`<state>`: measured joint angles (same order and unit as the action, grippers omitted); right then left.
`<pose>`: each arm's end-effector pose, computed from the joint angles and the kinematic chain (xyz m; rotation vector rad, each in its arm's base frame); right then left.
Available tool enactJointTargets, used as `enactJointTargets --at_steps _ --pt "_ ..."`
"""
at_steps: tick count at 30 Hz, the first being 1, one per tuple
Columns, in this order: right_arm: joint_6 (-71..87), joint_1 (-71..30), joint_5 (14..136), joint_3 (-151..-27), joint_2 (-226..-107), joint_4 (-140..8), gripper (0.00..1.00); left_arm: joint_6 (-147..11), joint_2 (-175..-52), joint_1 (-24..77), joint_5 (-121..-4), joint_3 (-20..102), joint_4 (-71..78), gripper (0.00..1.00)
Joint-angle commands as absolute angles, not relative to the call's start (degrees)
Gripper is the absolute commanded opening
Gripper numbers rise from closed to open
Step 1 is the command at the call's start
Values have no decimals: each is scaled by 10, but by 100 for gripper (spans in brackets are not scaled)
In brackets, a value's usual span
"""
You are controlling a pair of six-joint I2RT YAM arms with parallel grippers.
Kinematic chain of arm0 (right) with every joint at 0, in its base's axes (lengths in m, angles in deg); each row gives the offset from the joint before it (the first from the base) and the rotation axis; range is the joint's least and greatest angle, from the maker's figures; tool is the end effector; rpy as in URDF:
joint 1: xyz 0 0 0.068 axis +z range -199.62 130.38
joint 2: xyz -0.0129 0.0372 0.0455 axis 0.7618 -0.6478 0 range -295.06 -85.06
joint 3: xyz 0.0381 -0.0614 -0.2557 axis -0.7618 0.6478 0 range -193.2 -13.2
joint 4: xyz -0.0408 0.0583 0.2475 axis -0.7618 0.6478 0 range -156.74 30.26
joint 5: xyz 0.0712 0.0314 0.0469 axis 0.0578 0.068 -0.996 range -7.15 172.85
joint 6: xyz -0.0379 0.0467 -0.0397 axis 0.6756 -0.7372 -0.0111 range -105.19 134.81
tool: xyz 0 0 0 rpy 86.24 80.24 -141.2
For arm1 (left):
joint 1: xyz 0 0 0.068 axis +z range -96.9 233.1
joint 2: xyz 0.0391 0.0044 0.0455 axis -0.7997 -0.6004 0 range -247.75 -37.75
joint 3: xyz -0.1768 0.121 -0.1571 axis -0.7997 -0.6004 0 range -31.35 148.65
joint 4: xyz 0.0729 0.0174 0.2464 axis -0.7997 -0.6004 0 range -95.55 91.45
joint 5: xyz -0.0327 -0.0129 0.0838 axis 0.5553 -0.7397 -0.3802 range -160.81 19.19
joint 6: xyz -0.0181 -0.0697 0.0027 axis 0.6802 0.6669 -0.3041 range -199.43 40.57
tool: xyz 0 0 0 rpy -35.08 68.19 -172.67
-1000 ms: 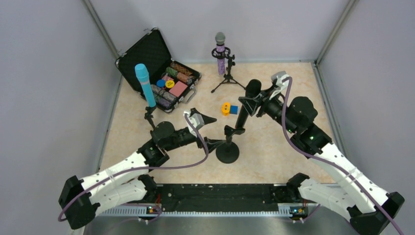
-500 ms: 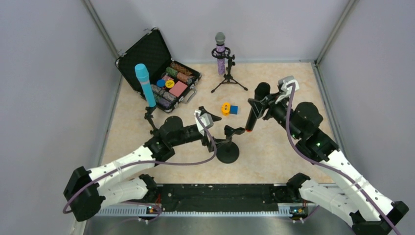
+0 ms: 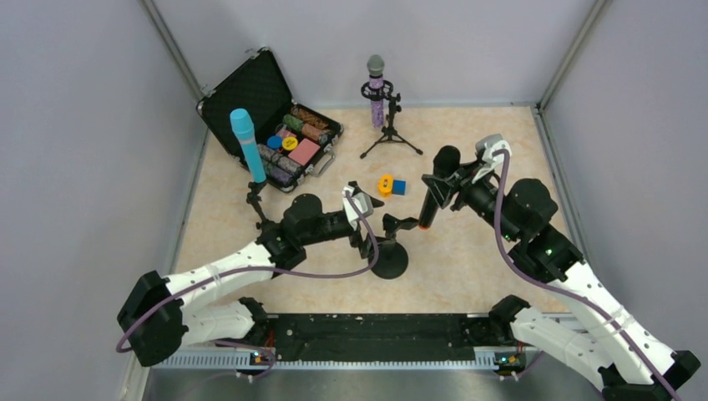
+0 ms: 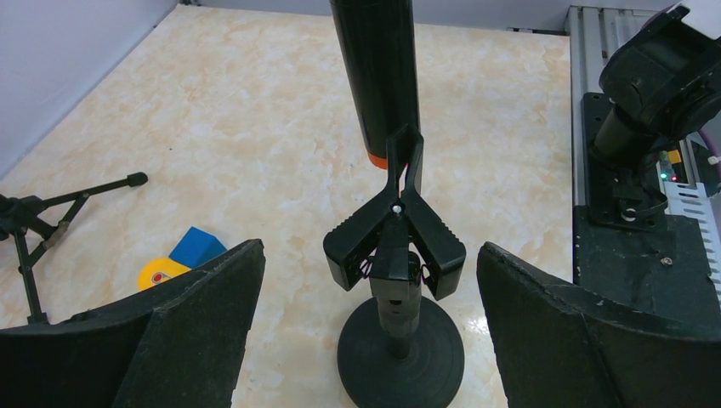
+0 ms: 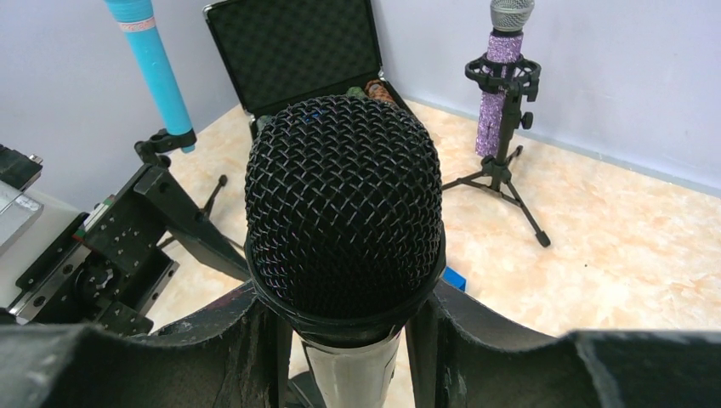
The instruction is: Attach the microphones to the stand
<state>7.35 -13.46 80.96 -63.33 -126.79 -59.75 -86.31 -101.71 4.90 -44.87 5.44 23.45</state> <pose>0.1533 0.1146 0.3820 -0.4174 1.5240 0.6261 0.1645 -0.2232 0.2760 1.1020 1.3406 -0.9133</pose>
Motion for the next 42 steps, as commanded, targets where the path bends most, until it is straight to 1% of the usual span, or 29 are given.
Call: enactJointTargets --at_steps 1,7,8,9,10,11,12,13,18,21,24,25,26,27,30,32,34,39,42 --pt "80 -130 793 -636 -1268 -625 0 -873 -1025 52 -441 83 272 99" --pt "80 -130 791 -631 -1270 -626 0 -879 -1026 52 -447 72 292 99" --pt "80 -130 790 -630 -1270 -627 0 -879 -1027 52 -449 70 294 98" --pt "79 -130 789 -629 -1271 -628 0 -880 -1027 52 -449 70 294 91" --pt "77 -130 788 -627 -1272 -632 0 -882 -1029 52 -443 70 289 61" --pt "73 -131 784 -624 -1273 -637 0 -886 -1030 52 -441 73 281 13" --pt "68 -130 777 -620 -1276 -649 0 -879 -1030 52 -444 75 271 1" --pt "61 -130 767 -616 -1280 -656 0 -877 -1030 52 -441 75 264 0" --pt "18 -130 718 -596 -1302 -705 0 -861 -1026 52 -445 71 257 0" --pt "29 -130 751 -596 -1292 -683 0 -866 -1025 52 -452 74 244 0" --pt "34 -130 783 -590 -1270 -691 0 -870 -1025 52 -473 73 240 0" --pt "36 -130 792 -590 -1266 -692 0 -874 -1025 52 -476 75 237 6" --pt "39 -130 802 -590 -1264 -692 0 -876 -1024 52 -477 78 232 21" --pt "42 -130 807 -590 -1264 -694 0 -877 -1024 52 -480 82 226 31" --pt "47 -130 802 -595 -1277 -704 0 -883 -1021 52 -482 94 195 50" --pt "48 -130 790 -605 -1293 -708 0 -889 -1016 52 -492 102 175 59" --pt "50 -130 775 -618 -1311 -718 0 -895 -1005 52 -505 104 159 64" --pt "69 -130 741 -659 -1366 -725 0 -911 -961 52 -529 81 159 82" --pt "80 -130 722 -682 -1392 -727 0 -913 -941 52 -536 65 170 88"
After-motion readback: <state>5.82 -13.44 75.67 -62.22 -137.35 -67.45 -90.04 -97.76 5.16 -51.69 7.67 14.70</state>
